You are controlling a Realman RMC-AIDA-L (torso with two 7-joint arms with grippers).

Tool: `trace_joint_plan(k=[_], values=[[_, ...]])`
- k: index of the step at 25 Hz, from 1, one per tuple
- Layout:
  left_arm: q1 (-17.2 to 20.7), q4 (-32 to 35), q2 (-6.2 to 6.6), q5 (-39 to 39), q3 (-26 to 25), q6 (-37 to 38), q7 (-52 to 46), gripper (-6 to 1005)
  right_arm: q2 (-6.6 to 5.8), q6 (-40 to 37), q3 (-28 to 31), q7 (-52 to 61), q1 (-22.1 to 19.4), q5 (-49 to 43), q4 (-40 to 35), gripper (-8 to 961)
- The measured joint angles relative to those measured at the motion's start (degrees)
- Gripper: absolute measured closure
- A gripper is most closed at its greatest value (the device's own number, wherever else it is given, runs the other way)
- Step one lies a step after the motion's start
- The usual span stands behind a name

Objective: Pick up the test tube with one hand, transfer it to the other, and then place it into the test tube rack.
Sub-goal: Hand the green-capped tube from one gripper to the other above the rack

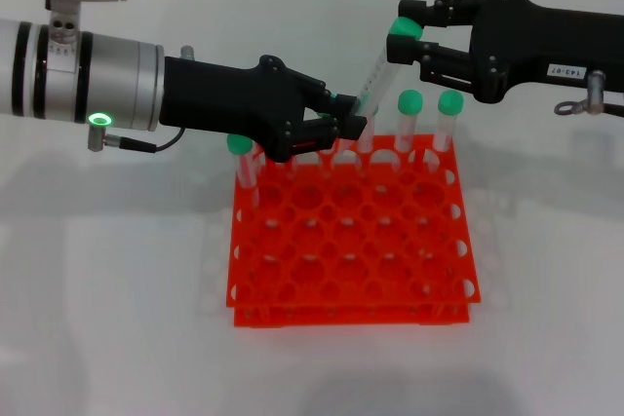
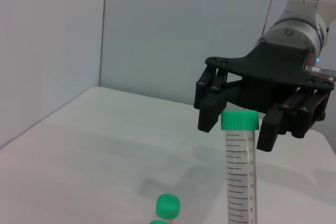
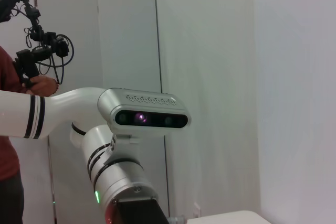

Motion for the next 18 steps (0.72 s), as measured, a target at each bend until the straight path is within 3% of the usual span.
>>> trace_joint_plan(k=[18], values=[[-0.2,0.0,-0.08,0.0,-0.2,0.1,0.0,802,-0.09,0.1,-0.1,0.0,0.1,0.0,0.4,649]])
